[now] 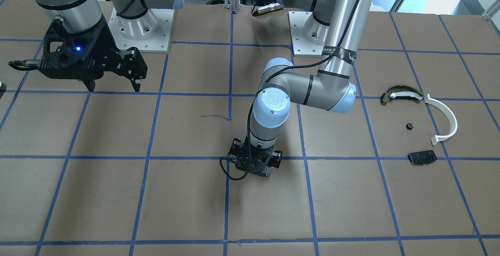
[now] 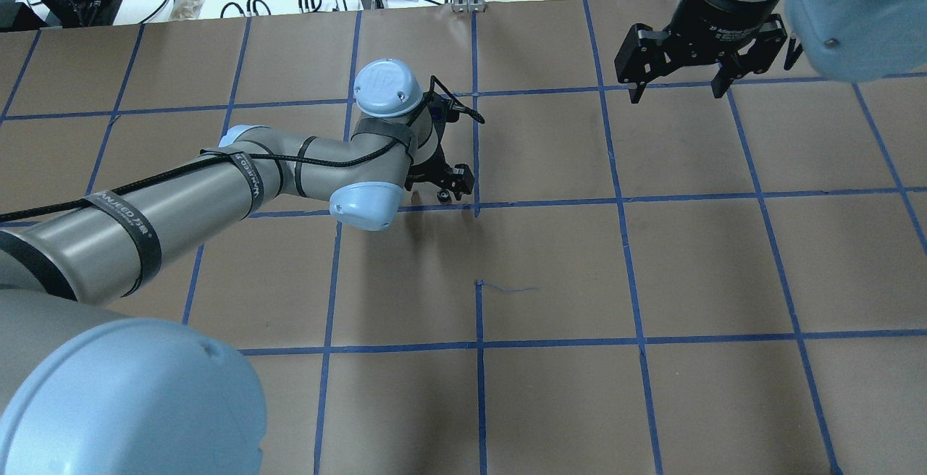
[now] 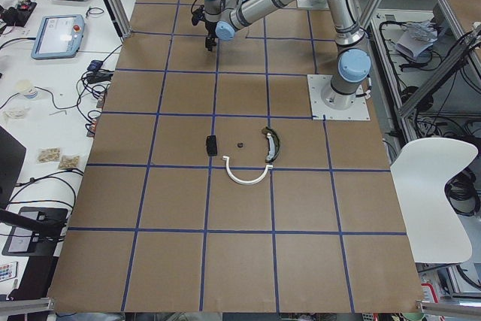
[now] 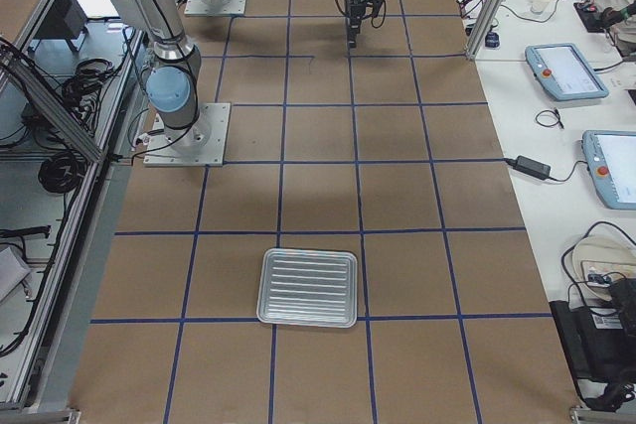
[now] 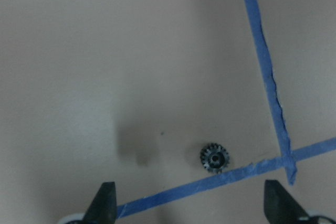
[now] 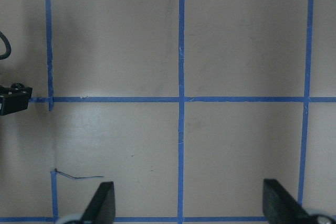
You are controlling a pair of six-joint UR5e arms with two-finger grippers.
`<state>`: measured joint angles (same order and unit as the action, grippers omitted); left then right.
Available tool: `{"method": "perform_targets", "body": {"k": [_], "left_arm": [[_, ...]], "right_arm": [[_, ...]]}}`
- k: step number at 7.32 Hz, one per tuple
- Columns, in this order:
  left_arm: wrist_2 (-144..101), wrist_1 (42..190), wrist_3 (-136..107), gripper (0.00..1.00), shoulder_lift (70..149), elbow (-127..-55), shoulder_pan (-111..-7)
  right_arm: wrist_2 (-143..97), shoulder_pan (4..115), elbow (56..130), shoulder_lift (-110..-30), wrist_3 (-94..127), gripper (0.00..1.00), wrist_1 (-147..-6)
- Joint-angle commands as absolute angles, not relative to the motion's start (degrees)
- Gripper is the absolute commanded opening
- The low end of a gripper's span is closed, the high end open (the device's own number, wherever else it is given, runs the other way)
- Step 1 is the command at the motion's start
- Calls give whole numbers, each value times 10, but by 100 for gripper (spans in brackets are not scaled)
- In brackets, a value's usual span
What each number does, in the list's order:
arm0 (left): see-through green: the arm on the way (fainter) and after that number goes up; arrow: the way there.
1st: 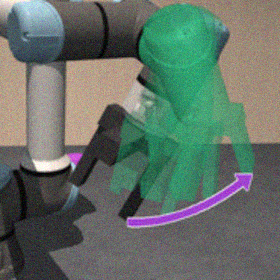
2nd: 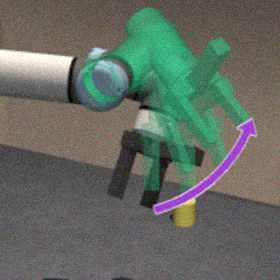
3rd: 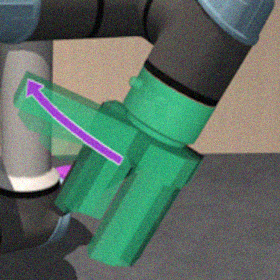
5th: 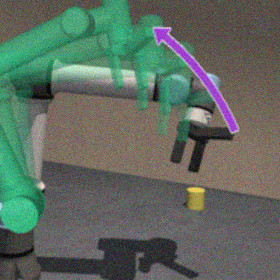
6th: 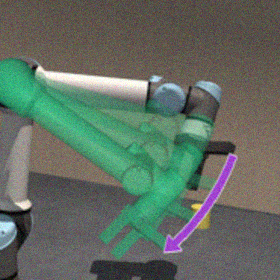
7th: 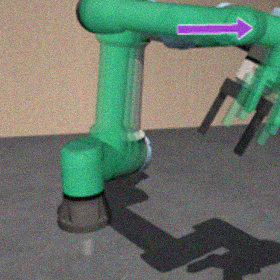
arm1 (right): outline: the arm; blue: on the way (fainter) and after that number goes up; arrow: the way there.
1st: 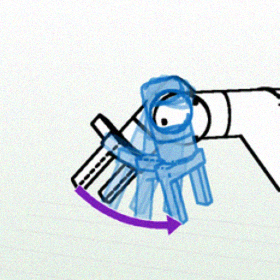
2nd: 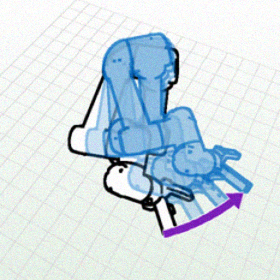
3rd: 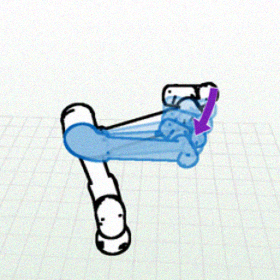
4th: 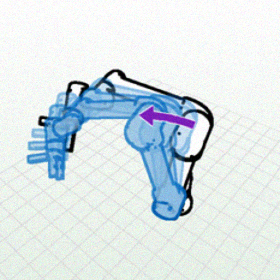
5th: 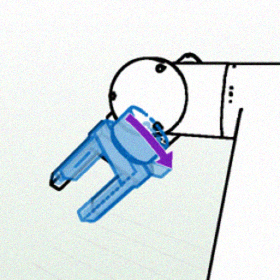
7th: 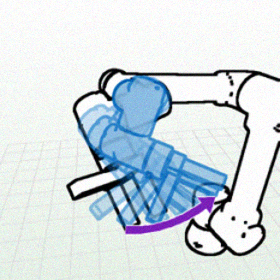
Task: Place bearing gear from tray to pile
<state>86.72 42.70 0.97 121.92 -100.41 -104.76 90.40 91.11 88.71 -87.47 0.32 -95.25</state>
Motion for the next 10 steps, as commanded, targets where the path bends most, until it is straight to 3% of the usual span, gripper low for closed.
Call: {"method": "perform_targets", "body": {"k": [1,3,4,8,10], "left_arm": [[870,425,3,68,1223,-1004,-1049],[870,425,6,10,1223,-1003,-1049],[872,420,9,0,1222,-1000,-1048],[867,431,4,0,1196,-998,-1028],[873,513,13,0,1158,-998,-943]], "right_arm": [[903,911,888,-875,4,100,-953],[903,911,888,-875,4,100,-953],[903,911,888,-874,4,100,-953],[903,911,888,-874,2,100,-953],[903,911,889,-875,-2,100,-952]]}}
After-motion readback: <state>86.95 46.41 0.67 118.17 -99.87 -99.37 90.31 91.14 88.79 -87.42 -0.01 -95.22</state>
